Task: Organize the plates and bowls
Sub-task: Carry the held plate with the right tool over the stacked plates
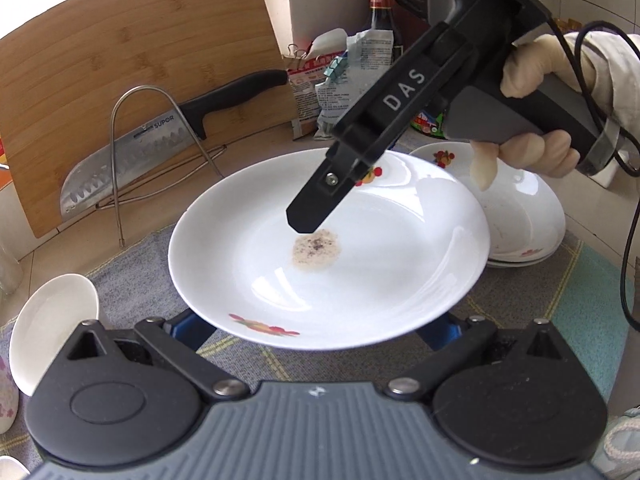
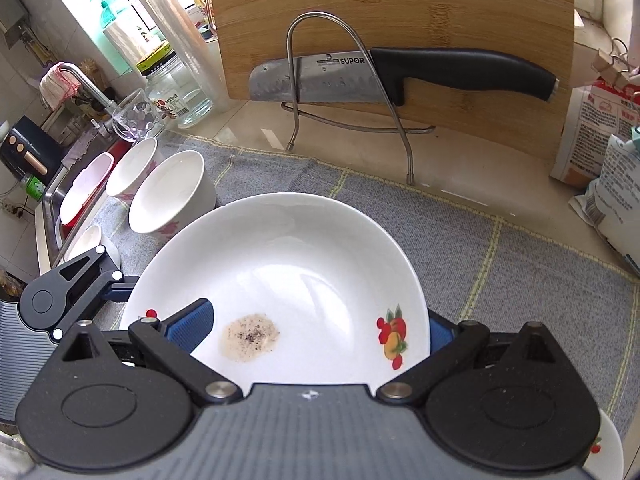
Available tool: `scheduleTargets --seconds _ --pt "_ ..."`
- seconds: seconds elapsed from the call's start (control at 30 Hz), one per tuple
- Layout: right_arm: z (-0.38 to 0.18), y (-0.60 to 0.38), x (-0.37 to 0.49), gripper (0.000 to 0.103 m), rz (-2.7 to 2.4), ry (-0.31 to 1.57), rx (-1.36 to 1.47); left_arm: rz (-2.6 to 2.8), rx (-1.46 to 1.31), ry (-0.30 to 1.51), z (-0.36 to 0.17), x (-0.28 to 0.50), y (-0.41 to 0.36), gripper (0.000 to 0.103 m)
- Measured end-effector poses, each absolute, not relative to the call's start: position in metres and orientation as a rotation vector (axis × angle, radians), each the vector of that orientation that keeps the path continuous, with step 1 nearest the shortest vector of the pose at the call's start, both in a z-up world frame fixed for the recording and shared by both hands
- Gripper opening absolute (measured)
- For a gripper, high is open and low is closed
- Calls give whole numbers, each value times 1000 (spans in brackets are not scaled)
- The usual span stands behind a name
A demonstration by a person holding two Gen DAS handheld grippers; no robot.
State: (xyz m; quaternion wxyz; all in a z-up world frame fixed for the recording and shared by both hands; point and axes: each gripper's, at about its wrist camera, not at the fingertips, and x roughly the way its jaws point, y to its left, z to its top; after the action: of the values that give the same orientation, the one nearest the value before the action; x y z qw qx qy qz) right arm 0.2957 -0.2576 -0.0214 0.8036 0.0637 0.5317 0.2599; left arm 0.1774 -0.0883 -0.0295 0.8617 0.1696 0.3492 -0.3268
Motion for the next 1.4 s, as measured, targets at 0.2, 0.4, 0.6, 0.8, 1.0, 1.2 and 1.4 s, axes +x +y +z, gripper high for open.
scheduleTargets --seconds 0.2,0.4,0.6,0.8,1.0,1.2,1.4 --pt "-16 -267 274 103 533 1130 157 -711 380 727 -26 171 -95 102" --pt "-14 -277 252 103 497 1126 171 -747 404 721 -24 161 -104 102" --pt "-9 -291 232 103 455 1114 202 -792 430 711 -21 150 -115 102" --pt "-5 -305 212 103 400 1101 227 -850 457 701 -21 141 -129 102" --pt "-3 -323 195 103 337 1091 261 -913 476 697 -21 137 -145 102" --pt "-4 -340 181 103 284 1086 291 -962 494 699 -25 137 -161 102" --pt "-7 -354 173 103 243 1083 319 -996 502 714 -28 142 -172 102"
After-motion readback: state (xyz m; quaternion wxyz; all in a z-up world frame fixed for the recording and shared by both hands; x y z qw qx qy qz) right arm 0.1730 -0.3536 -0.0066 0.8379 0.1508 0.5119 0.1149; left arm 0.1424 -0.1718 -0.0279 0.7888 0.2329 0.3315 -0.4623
